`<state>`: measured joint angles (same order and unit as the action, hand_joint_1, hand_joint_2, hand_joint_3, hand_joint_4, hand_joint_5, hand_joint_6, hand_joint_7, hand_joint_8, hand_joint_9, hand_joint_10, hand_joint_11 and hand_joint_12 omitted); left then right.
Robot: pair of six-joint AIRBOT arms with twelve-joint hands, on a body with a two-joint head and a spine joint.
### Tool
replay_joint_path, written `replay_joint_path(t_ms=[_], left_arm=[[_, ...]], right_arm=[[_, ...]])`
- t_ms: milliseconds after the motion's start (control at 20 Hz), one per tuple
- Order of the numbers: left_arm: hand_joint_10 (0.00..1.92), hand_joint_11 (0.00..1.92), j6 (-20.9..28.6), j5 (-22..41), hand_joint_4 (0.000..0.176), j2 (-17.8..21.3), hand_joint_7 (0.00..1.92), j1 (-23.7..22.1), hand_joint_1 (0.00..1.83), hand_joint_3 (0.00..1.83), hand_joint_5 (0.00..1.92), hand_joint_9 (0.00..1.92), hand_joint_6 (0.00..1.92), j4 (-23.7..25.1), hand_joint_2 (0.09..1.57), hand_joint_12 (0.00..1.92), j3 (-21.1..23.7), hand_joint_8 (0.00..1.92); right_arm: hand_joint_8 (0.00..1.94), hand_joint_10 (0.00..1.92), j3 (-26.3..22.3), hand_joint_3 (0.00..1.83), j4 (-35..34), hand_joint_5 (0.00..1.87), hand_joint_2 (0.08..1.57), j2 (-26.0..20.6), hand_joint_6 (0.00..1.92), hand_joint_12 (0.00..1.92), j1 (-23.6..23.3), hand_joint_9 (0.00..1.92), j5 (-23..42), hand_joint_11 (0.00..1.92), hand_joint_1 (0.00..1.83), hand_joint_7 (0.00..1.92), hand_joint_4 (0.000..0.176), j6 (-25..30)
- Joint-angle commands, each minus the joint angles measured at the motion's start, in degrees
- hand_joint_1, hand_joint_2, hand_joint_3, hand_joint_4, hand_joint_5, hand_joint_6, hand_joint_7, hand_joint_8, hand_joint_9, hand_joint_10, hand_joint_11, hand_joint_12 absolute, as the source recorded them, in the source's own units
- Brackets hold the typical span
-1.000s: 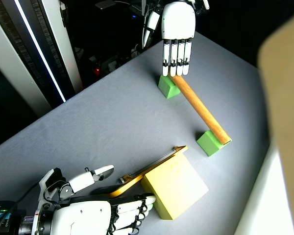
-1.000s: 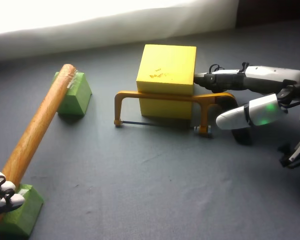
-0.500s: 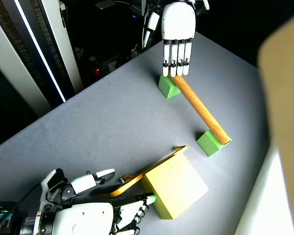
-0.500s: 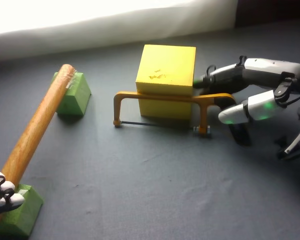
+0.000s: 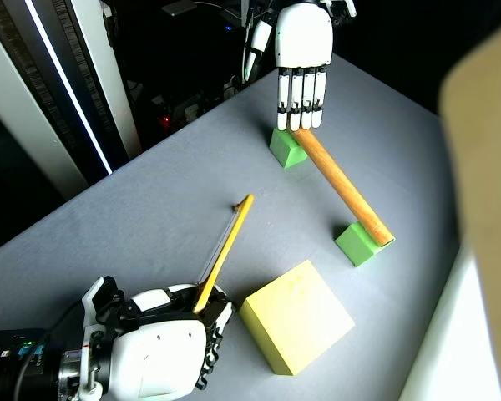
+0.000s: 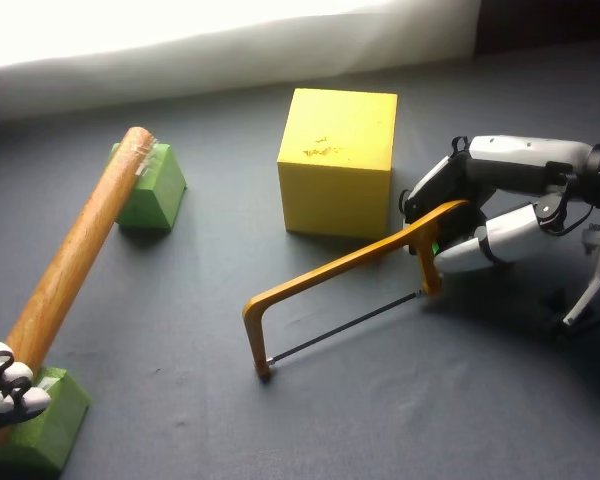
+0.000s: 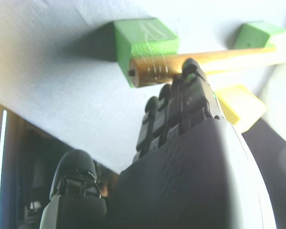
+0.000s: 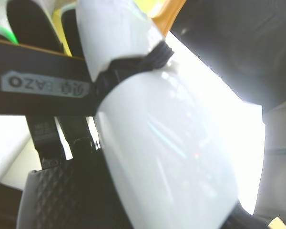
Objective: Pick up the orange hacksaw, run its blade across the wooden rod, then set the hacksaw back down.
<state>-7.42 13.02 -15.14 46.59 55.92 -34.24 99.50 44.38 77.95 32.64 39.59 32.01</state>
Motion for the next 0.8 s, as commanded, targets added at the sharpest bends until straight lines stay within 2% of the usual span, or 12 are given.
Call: replay_joint_path(t_ms=[0, 100, 250, 400, 550, 650, 750], left_arm=[[0.01, 0.00, -0.01, 1.12, 0.000, 0.00, 0.02, -0.45, 0.06, 0.00, 0.00, 0.04, 0.00, -0.60, 1.23, 0.21, -0.33, 0.00], [0.00, 0.00, -0.01, 1.12, 0.000, 0.01, 0.01, -0.47, 0.05, 0.00, 0.00, 0.04, 0.00, -0.60, 1.23, 0.18, -0.38, 0.00], [0.00, 0.00, -0.01, 1.12, 0.000, 0.02, 0.00, -0.54, 0.07, 0.00, 0.00, 0.01, 0.00, -0.60, 1.24, 0.18, -0.44, 0.00], [0.00, 0.00, -0.01, 1.12, 0.000, 0.03, 0.01, -0.86, 0.08, 0.00, 0.00, 0.04, 0.00, -0.60, 1.23, 0.24, -0.45, 0.00], [0.00, 0.00, -0.01, 1.12, 0.000, 0.03, 0.00, -0.90, 0.03, 0.00, 0.00, 0.00, 0.00, -0.60, 1.24, 0.12, -0.57, 0.00], [0.00, 0.00, -0.01, 1.12, 0.000, 0.02, 0.01, -0.91, 0.06, 0.00, 0.00, 0.04, 0.00, -0.60, 1.24, 0.19, -0.59, 0.00], [0.00, 0.00, -0.01, 1.12, 0.000, 0.02, 0.01, -0.94, 0.05, 0.00, 0.00, 0.03, 0.00, -0.60, 1.24, 0.18, -0.62, 0.00]], right_arm=[[1.11, 1.04, 0.16, 0.00, -4.78, 0.91, 1.12, -0.71, 0.91, 1.41, -0.86, 1.05, 5.10, 0.97, 1.26, 1.05, 0.000, -0.22], [1.12, 1.05, 0.16, 0.00, -7.24, 0.89, 1.13, -0.95, 0.94, 1.42, -0.82, 1.04, 6.19, 0.94, 1.26, 1.04, 0.000, -1.77], [1.12, 1.07, -0.86, 0.00, -8.85, 0.89, 1.13, -2.60, 0.94, 1.40, -0.66, 1.03, 9.33, 0.94, 1.26, 1.04, 0.000, -0.63], [1.15, 1.04, -4.99, 0.00, -15.58, 0.86, 1.14, -4.85, 0.97, 1.37, -0.40, 1.05, 10.40, 0.99, 1.26, 1.03, 0.000, -3.93], [1.16, 1.01, -9.06, 0.00, -20.28, 0.83, 1.15, -6.82, 1.02, 1.36, -0.20, 1.08, 11.14, 0.99, 1.26, 1.02, 0.000, -6.25], [1.16, 1.02, -10.70, 0.00, -23.48, 0.85, 1.14, -7.69, 0.99, 1.37, 0.24, 1.07, 12.12, 1.00, 1.26, 1.02, 0.000, -8.54], [1.15, 1.03, -11.88, 0.00, -27.30, 0.85, 1.14, -8.31, 0.98, 1.36, 1.00, 1.08, 13.95, 1.01, 1.26, 1.03, 0.000, -10.57]])
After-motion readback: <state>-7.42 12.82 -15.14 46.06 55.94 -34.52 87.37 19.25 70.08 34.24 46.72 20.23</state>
